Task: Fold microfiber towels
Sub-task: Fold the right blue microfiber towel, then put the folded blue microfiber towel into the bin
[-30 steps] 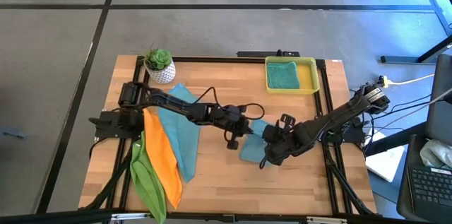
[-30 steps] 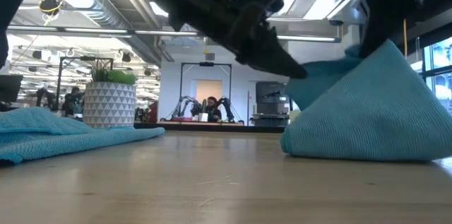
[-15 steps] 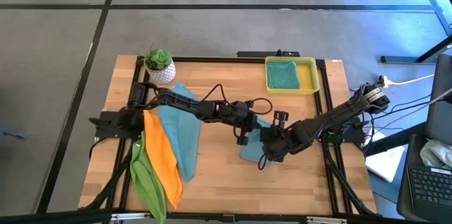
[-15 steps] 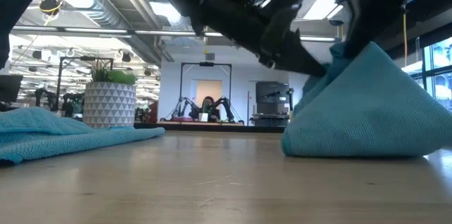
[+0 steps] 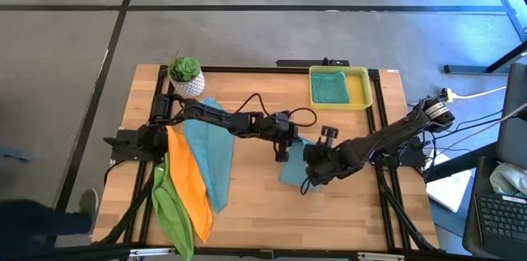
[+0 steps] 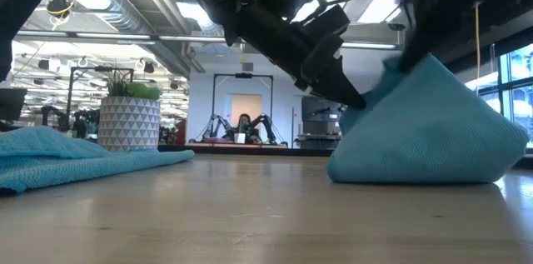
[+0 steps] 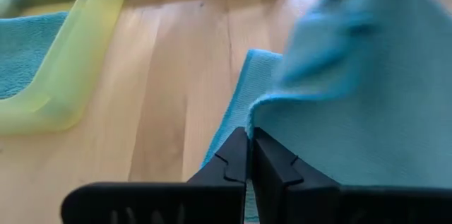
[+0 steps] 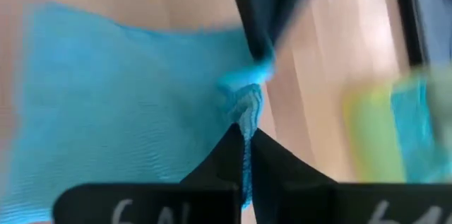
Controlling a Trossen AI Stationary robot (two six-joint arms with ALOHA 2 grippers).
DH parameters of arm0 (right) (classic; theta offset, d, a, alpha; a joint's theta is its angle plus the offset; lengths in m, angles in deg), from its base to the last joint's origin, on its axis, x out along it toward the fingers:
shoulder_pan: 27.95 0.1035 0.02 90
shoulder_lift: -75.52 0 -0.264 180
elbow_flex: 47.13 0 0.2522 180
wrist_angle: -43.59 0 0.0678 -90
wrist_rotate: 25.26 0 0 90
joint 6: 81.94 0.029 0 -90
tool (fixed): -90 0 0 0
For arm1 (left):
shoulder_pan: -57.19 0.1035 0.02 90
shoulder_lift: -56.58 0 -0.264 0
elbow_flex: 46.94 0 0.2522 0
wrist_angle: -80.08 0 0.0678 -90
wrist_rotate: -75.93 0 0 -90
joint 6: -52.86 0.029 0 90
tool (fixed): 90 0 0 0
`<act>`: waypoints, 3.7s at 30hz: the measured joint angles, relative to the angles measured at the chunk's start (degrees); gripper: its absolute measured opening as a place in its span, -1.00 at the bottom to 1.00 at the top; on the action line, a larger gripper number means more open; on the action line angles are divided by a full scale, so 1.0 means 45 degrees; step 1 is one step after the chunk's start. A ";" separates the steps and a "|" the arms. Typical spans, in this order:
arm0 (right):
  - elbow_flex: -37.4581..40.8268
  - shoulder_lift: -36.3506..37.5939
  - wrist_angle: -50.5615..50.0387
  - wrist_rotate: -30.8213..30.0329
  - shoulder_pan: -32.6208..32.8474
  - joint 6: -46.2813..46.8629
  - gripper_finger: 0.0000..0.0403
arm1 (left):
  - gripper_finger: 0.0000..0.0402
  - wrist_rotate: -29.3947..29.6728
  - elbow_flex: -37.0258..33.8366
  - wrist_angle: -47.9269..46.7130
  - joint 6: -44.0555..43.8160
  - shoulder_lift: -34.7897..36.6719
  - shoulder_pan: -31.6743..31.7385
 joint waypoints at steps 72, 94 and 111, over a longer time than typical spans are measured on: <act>1.0690 0.2927 1.3136 0.1760 -0.0249 1.7264 0.29 | -0.82 0.3303 0.0000 -1.1489 -0.6022 0.8626 -0.4549; 1.1403 0.1948 1.5463 0.0079 -0.0690 1.4431 -0.95 | -0.82 0.4175 0.0000 -1.1461 -0.8346 0.8621 -0.4510; 0.4733 0.1980 0.9588 0.2571 -0.4639 0.1260 -0.98 | -0.82 0.5287 0.0000 -1.1464 -0.8301 0.8621 -0.4496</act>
